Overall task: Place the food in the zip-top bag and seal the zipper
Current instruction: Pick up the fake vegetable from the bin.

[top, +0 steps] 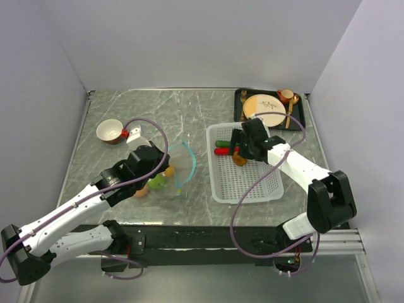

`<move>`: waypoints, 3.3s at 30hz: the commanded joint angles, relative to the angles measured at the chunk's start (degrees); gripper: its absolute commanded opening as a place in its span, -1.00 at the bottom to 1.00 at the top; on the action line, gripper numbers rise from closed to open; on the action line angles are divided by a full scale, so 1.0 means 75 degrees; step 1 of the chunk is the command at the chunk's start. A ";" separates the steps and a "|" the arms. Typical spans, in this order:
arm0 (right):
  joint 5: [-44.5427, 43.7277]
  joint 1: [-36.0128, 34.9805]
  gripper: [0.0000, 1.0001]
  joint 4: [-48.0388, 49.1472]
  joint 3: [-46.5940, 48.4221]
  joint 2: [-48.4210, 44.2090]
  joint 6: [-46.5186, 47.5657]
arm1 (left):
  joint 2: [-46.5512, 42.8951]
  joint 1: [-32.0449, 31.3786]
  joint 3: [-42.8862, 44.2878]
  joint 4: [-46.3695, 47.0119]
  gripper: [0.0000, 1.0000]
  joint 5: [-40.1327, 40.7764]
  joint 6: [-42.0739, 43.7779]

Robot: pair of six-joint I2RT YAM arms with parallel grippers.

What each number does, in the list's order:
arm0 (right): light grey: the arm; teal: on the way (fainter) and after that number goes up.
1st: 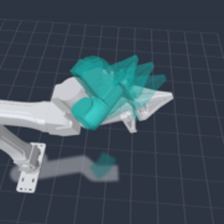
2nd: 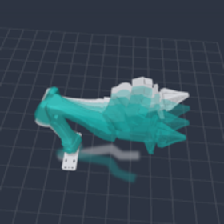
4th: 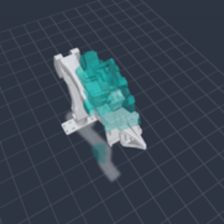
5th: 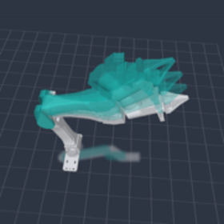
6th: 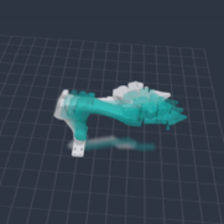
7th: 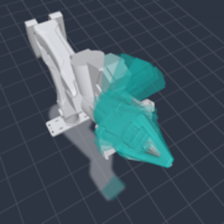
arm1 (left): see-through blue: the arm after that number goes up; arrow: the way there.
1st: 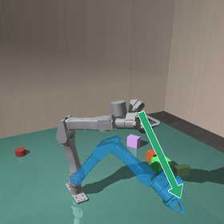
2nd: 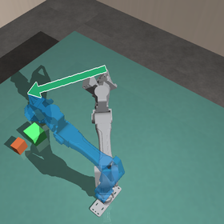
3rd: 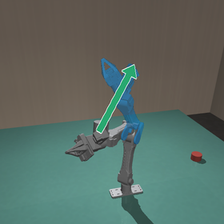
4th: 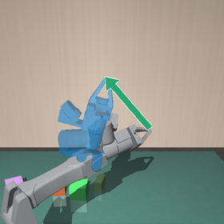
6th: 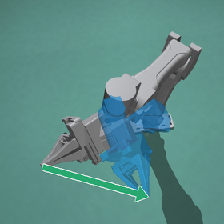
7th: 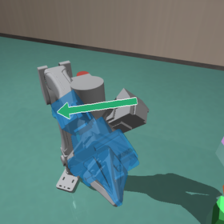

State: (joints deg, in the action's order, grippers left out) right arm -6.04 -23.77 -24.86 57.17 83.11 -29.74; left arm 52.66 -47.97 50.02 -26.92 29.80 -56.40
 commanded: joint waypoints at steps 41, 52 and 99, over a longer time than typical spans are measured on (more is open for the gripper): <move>0.1718 0.0650 -0.04 0.1698 -0.0650 0.0977 0.0073 | 0.0033 0.0020 0.0198 -0.0009 -0.94 0.0140 0.0055; 0.1874 0.0661 0.71 0.0736 -0.0215 0.0850 0.0554 | 0.0126 0.0020 0.0139 0.0038 -0.95 0.0081 0.0044; 0.3242 0.0626 -0.25 0.2154 -0.0743 -0.0802 -0.0453 | -0.0026 0.0020 -0.0060 0.0062 -0.93 0.0128 -0.0062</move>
State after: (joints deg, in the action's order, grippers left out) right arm 13.37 -19.25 -12.10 51.31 82.28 -31.68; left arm 53.32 -47.97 49.82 -27.44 29.89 -56.64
